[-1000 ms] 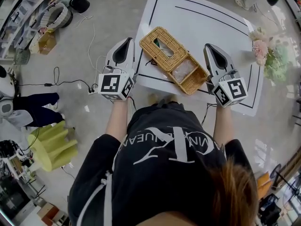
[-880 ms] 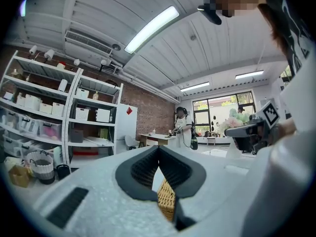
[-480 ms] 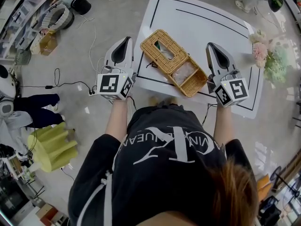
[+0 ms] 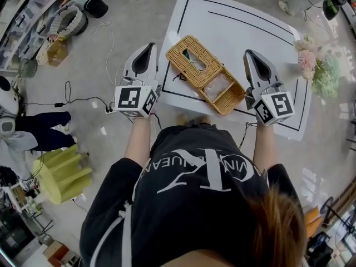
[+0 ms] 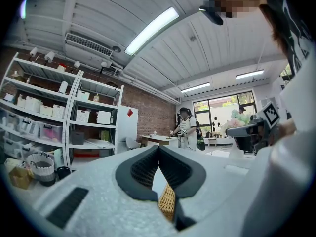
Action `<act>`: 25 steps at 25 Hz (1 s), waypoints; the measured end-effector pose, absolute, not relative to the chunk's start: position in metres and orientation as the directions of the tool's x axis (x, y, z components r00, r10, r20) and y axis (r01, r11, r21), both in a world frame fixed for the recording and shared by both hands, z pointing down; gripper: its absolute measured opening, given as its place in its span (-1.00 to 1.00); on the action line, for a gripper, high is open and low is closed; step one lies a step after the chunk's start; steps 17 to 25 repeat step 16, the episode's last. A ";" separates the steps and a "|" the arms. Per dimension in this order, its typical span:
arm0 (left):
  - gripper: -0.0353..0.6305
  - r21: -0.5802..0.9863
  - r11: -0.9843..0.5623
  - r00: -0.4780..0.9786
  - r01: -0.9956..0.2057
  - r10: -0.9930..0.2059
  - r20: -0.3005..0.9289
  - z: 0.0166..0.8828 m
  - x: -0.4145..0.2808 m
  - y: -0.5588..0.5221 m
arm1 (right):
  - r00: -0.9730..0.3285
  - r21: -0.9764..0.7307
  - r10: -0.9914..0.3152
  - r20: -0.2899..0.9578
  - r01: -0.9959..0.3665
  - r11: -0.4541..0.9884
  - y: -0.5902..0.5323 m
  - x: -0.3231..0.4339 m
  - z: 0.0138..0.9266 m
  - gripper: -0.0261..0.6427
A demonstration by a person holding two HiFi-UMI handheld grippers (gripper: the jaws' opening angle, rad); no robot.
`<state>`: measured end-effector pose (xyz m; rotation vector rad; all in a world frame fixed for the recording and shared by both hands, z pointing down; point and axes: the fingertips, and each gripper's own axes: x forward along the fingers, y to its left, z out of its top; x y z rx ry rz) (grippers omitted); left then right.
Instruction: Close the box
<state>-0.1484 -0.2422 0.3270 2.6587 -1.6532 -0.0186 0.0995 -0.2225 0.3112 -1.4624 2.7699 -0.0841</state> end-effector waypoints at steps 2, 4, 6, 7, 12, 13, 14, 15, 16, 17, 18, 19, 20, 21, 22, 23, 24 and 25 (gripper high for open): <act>-0.86 0.016 -0.442 0.442 -0.897 -0.897 -0.001 0.328 -0.149 -0.242 | -0.572 -0.046 -0.820 0.021 -0.820 0.571 -0.222 0.099 0.313 -0.93; -0.86 0.016 -0.441 0.441 -0.897 -0.898 0.001 0.328 -0.148 -0.242 | -0.578 -0.046 -0.816 0.023 -0.815 0.577 -0.222 0.099 0.313 -0.93; -0.86 0.015 -0.440 0.440 -0.898 -0.898 0.004 0.328 -0.147 -0.241 | -0.580 -0.047 -0.814 0.024 -0.814 0.579 -0.221 0.099 0.314 -0.93; -0.86 0.015 -0.440 0.440 -0.898 -0.898 0.005 0.329 -0.147 -0.241 | -0.581 -0.048 -0.813 0.025 -0.813 0.580 -0.222 0.100 0.315 -0.93; -0.86 0.013 -0.439 0.439 -0.899 -0.899 0.008 0.330 -0.147 -0.241 | -0.587 -0.050 -0.809 0.029 -0.810 0.585 -0.222 0.099 0.317 -0.93; -0.86 0.014 -0.439 0.439 -0.898 -0.898 0.009 0.331 -0.147 -0.241 | -0.588 -0.050 -0.808 0.030 -0.809 0.586 -0.222 0.098 0.318 -0.93; -0.86 0.015 -0.439 0.439 -0.898 -0.898 0.010 0.331 -0.148 -0.241 | -0.589 -0.051 -0.807 0.032 -0.808 0.587 -0.221 0.097 0.318 -0.93; -0.86 0.016 -0.440 0.440 -0.898 -0.898 0.011 0.331 -0.148 -0.241 | -0.590 -0.051 -0.807 0.033 -0.807 0.588 -0.221 0.096 0.319 -0.93; -0.86 0.017 -0.440 0.441 -0.898 -0.898 0.013 0.332 -0.149 -0.241 | -0.592 -0.051 -0.806 0.034 -0.806 0.590 -0.221 0.095 0.319 -0.93; -0.86 0.017 -0.440 0.441 -0.898 -0.898 0.013 0.332 -0.149 -0.241 | -0.592 -0.051 -0.806 0.034 -0.806 0.590 -0.221 0.095 0.319 -0.93; -0.86 0.017 -0.440 0.441 -0.898 -0.898 0.013 0.332 -0.149 -0.241 | -0.592 -0.051 -0.806 0.034 -0.806 0.590 -0.221 0.095 0.319 -0.93; -0.86 0.017 -0.440 0.441 -0.898 -0.898 0.013 0.332 -0.149 -0.241 | -0.592 -0.051 -0.806 0.034 -0.806 0.590 -0.221 0.095 0.319 -0.93; -0.86 0.017 -0.440 0.441 -0.898 -0.898 0.013 0.332 -0.149 -0.241 | -0.592 -0.051 -0.806 0.034 -0.806 0.590 -0.221 0.095 0.319 -0.93; -0.86 0.017 -0.440 0.441 -0.898 -0.898 0.013 0.332 -0.149 -0.241 | -0.592 -0.051 -0.806 0.034 -0.806 0.590 -0.221 0.095 0.319 -0.93; -0.86 0.017 -0.440 0.441 -0.898 -0.898 0.013 0.332 -0.149 -0.241 | -0.592 -0.051 -0.806 0.034 -0.806 0.590 -0.221 0.095 0.319 -0.93; -0.86 0.017 -0.440 0.441 -0.898 -0.898 0.013 0.332 -0.149 -0.241 | -0.592 -0.051 -0.806 0.034 -0.806 0.590 -0.221 0.095 0.319 -0.93; -0.86 0.017 -0.440 0.441 -0.898 -0.898 0.013 0.332 -0.149 -0.241 | -0.592 -0.051 -0.806 0.034 -0.806 0.590 -0.221 0.095 0.319 -0.93; -0.86 0.017 -0.440 0.441 -0.898 -0.898 0.013 0.332 -0.149 -0.241 | -0.592 -0.051 -0.806 0.034 -0.806 0.590 -0.221 0.095 0.319 -0.93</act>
